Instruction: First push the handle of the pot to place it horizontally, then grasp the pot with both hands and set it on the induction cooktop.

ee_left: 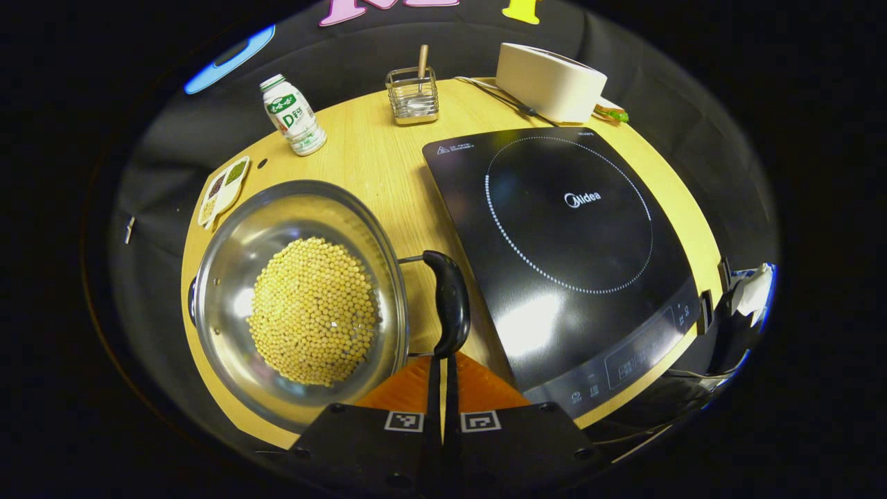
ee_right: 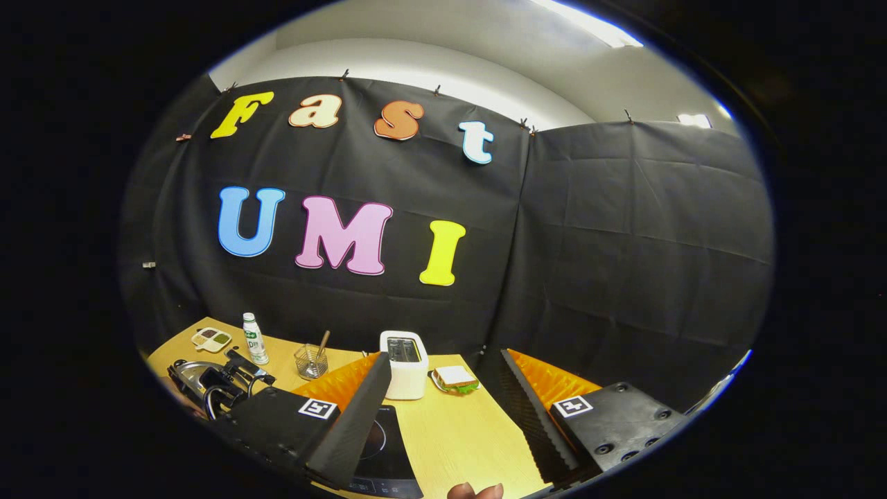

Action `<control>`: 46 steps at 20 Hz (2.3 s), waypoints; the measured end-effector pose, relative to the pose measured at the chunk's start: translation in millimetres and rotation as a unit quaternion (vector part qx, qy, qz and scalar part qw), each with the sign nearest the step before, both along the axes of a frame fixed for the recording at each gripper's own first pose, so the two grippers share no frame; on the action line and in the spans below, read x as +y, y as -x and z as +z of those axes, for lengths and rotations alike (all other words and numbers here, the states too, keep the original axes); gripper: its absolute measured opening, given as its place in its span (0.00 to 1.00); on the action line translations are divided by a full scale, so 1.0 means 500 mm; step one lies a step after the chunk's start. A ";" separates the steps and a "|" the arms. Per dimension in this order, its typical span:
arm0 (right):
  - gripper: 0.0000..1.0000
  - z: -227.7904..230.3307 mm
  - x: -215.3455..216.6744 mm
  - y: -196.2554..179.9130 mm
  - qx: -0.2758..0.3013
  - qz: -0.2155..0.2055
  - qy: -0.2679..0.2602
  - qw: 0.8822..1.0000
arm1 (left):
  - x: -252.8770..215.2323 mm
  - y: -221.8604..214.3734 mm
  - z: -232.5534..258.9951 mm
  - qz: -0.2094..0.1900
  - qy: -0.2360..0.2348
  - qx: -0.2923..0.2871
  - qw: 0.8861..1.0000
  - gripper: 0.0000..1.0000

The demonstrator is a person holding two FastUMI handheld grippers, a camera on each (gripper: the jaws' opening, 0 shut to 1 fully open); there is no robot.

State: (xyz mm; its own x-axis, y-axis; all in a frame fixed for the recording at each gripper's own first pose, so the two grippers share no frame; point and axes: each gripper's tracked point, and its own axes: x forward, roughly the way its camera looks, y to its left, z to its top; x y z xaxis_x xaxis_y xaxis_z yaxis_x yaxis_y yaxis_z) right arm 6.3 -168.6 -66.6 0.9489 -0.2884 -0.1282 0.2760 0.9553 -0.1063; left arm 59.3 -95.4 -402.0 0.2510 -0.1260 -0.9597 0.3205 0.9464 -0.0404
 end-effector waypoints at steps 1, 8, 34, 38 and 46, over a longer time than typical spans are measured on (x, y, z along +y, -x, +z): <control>0.97 -0.001 -0.002 -0.004 0.001 -0.003 0.002 1.000 | -0.005 -0.009 -0.002 0.004 0.002 0.000 1.000 0.05; 0.97 -0.011 -0.007 -0.017 0.007 -0.016 0.015 1.000 | -0.019 -0.083 -0.005 0.002 0.000 -0.020 1.000 0.05; 0.98 -0.199 0.475 -0.105 0.138 0.242 -0.097 0.956 | 0.390 -0.022 0.291 0.128 0.078 -0.274 0.950 0.95; 0.98 -0.277 0.546 -0.133 0.183 0.258 -0.124 0.941 | 0.480 -0.018 0.257 0.154 0.074 -0.267 0.948 0.95; 0.99 -0.438 0.626 -0.181 0.254 0.280 -0.125 0.917 | 0.590 -0.081 0.137 0.175 0.062 -0.237 0.954 0.95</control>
